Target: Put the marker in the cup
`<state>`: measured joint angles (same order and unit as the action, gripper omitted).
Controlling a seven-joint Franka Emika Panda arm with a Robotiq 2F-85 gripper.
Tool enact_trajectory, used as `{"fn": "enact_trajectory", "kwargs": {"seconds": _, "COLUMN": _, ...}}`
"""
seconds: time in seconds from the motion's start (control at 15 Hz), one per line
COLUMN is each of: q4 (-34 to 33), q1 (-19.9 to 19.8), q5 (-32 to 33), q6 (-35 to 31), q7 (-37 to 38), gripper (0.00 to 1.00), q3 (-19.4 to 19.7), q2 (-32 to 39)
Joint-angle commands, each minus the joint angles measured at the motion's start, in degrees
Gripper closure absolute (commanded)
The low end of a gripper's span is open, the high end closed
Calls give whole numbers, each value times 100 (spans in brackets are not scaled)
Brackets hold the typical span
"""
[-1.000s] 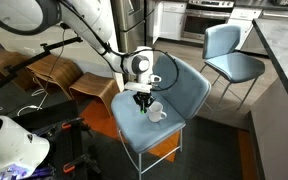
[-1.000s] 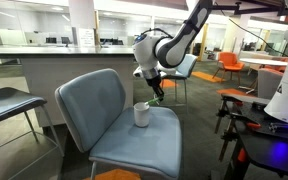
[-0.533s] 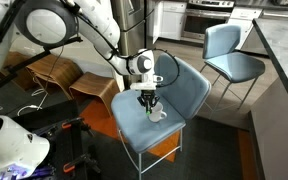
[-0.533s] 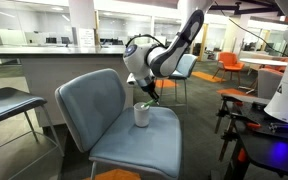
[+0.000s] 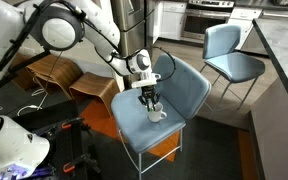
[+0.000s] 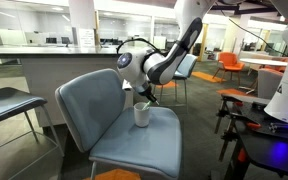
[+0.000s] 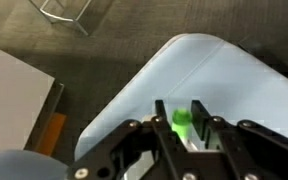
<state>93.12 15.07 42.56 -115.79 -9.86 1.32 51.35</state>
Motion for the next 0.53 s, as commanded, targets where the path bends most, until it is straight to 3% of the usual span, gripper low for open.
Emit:
{"fn": "enact_trajectory", "kwargs": {"seconds": 0.0, "q4": -202, "q1": 85, "q5": 278, "q6": 267, "q7": 25, "gripper": 32, "q3": 32, "q2": 105}}
{"fn": "enact_trajectory", "kwargs": {"seconds": 0.13, "q4": -163, "q1": 45, "q5": 315, "q6": 181, "q7": 155, "gripper": 16, "q3": 1, "q2": 42}}
{"fn": "enact_trajectory", "kwargs": {"seconds": 0.27, "q4": -137, "q1": -158, "q5": -96, "q6": 183, "q7": 143, "gripper": 4, "q3": -168, "q2": -77}}
{"fn": "enact_trajectory", "kwargs": {"seconds": 0.47, "q4": 67, "q1": -519, "q5": -1059, "q6": 81, "q7": -172, "gripper": 0, "q3": -427, "q2": -423}}
